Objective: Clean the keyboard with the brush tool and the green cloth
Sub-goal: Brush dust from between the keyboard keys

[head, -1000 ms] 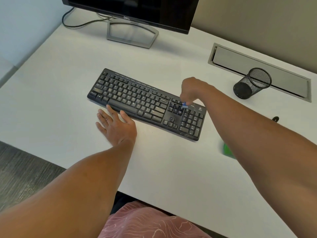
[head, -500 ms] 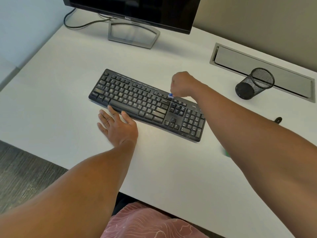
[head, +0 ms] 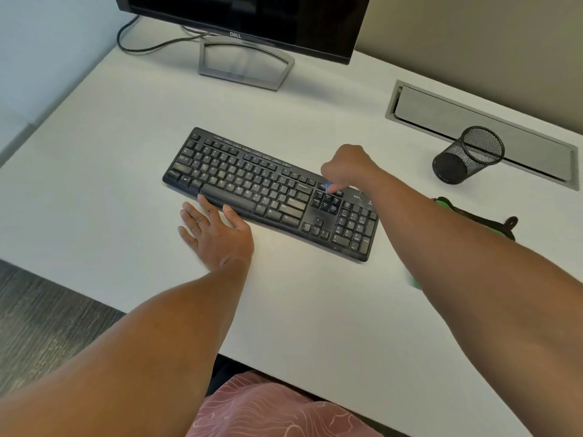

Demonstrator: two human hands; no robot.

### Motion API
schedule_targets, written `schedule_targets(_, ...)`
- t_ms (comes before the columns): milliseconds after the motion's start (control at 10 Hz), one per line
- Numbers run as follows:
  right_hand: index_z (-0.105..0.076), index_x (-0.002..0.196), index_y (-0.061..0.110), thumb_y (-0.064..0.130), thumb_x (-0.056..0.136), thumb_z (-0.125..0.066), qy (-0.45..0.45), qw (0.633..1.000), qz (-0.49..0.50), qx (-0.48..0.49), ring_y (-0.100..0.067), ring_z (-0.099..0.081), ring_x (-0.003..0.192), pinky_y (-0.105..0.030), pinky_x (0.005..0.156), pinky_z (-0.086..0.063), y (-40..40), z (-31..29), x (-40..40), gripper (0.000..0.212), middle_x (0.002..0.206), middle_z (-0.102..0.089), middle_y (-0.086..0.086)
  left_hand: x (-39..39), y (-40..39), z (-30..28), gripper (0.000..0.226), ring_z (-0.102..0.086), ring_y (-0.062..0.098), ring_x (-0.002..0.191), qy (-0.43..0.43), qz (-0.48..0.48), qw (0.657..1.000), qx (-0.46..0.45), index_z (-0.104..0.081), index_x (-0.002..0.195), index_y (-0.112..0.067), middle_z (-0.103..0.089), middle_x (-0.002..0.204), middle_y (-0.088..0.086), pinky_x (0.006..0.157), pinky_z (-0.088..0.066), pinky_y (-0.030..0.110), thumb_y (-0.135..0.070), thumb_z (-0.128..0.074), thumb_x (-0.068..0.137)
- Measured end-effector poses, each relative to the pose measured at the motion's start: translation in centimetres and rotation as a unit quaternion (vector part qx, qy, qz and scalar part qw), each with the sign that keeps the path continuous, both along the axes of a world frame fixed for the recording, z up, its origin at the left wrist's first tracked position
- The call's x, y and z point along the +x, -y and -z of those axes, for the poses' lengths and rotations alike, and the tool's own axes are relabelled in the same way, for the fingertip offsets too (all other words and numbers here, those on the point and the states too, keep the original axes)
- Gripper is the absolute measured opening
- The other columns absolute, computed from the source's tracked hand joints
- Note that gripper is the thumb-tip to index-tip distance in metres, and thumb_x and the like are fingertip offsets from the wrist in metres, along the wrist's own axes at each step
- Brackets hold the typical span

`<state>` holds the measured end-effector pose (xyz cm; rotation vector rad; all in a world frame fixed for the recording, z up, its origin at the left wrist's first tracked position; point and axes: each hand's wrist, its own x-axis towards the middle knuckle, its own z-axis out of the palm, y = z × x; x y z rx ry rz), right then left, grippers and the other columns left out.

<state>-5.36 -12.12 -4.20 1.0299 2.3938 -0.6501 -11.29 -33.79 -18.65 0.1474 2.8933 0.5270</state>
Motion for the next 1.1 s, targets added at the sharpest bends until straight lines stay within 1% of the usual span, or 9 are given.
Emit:
schedule_targets(100, -0.037, 0.058, 0.013, 0.034, 0.093, -0.064, 0.028, 0.999, -0.007, -0.031, -0.013, -0.037, 0.049, -0.021, 0.046, -0.03, -0.2, 0.6, 0.0, 0.049, 0.051, -0.046, 0.016, 0.0, -0.1, 0.0, 0.063, 0.008, 0.022, 0.156, -0.002, -0.001, 1.0, 0.0, -0.001, 0.162, -0.021, 0.001, 0.169, 0.009, 0.125, 0.008, 0.044, -0.046, -0.013, 0.106)
schedule_targets(200, -0.042, 0.067, 0.017, 0.014, 0.09, -0.061, -0.113, 0.978, 0.167, -0.056, -0.021, -0.057, 0.069, -0.021, 0.054, -0.054, -0.9, 0.8, -0.2, 0.03, 0.026, -0.025, 0.035, 0.0, 0.0, 0.0, 0.063, 0.007, 0.022, 0.156, -0.001, -0.001, 1.0, -0.002, -0.001, 0.162, -0.021, 0.001, 0.169, 0.009, 0.125, 0.008, 0.044, -0.046, -0.012, 0.106)
schedule_targets(300, -0.048, 0.074, 0.015, 0.005, 0.088, -0.057, -0.082, 0.989, 0.113, -0.039, -0.027, -0.066, 0.091, -0.028, 0.065, -0.06, -0.4, 1.3, 0.4, 0.018, 0.024, -0.033, 0.028, 0.0, 0.1, 0.1, 0.063, 0.007, 0.022, 0.156, -0.001, -0.003, 1.0, -0.004, 0.0, 0.162, -0.022, 0.001, 0.169, 0.009, 0.125, 0.008, 0.043, -0.046, -0.012, 0.106)
schedule_targets(400, -0.065, 0.101, 0.01, 0.013, 0.093, -0.059, -0.023, 0.998, 0.015, -0.051, -0.019, -0.063, 0.072, -0.023, 0.057, -0.053, -0.5, 1.1, 0.2, 0.01, 0.045, -0.062, 0.01, 0.1, 0.0, 0.0, 0.063, 0.007, 0.022, 0.156, -0.001, -0.001, 1.0, -0.003, -0.001, 0.162, -0.022, 0.001, 0.169, 0.009, 0.125, 0.008, 0.043, -0.046, -0.012, 0.106)
schedule_targets(600, -0.055, 0.075, 0.014, 0.021, 0.093, -0.062, -0.094, 0.964, 0.222, -0.116, -0.019, -0.052, 0.063, -0.025, 0.058, -0.053, -1.0, 0.3, 0.4, 0.021, 0.026, -0.043, 0.013, 0.0, 0.0, 0.1, 0.063, 0.008, 0.022, 0.156, -0.002, -0.001, 1.0, 0.002, 0.0, 0.162, -0.023, 0.002, 0.17, 0.008, 0.125, 0.008, 0.043, -0.047, -0.012, 0.106)
schedule_targets(700, -0.065, 0.077, 0.004, 0.03, 0.092, -0.066, -0.024, 0.991, 0.103, -0.082, -0.007, -0.038, 0.05, -0.023, 0.047, -0.026, -0.9, -0.3, 1.3, 0.03, 0.044, -0.055, 0.014, 0.0, 0.0, 0.1, 0.063, 0.008, 0.022, 0.156, -0.003, 0.0, 1.0, 0.003, 0.0, 0.162, -0.022, 0.002, 0.17, 0.008, 0.125, 0.008, 0.043, -0.048, -0.012, 0.106)
schedule_targets(800, -0.057, 0.076, 0.008, 0.012, 0.093, -0.058, -0.102, 0.965, 0.213, -0.119, -0.01, -0.05, 0.058, -0.023, 0.055, -0.042, -2.3, 0.2, 1.1, 0.018, 0.038, -0.057, 0.009, 0.0, 0.0, 0.2, 0.063, 0.007, 0.022, 0.156, -0.003, -0.001, 1.0, 0.003, -0.001, 0.162, -0.021, 0.001, 0.169, 0.009, 0.125, 0.008, 0.044, -0.047, -0.012, 0.105)
schedule_targets(900, -0.044, 0.075, 0.019, 0.008, 0.087, -0.056, -0.142, 0.933, 0.309, -0.12, -0.019, -0.056, 0.07, -0.028, 0.069, -0.059, -1.3, 0.9, 0.8, 0.02, 0.034, -0.032, 0.043, 0.0, -0.1, 0.1, 0.063, 0.006, 0.023, 0.156, -0.004, -0.003, 1.0, 0.001, -0.002, 0.162, -0.021, 0.0, 0.169, 0.01, 0.126, 0.007, 0.044, -0.047, -0.012, 0.105)
schedule_targets(1100, -0.045, 0.074, 0.017, 0.008, 0.087, -0.056, -0.141, 0.93, 0.308, -0.145, -0.022, -0.059, 0.074, -0.031, 0.065, -0.06, -2.2, 1.8, 0.8, 0.019, 0.035, -0.048, 0.025, -0.1, 0.0, 0.2, 0.063, 0.006, 0.023, 0.156, -0.006, -0.003, 1.0, 0.001, -0.003, 0.162, -0.021, -0.001, 0.169, 0.01, 0.126, 0.006, 0.044, -0.047, -0.013, 0.105)
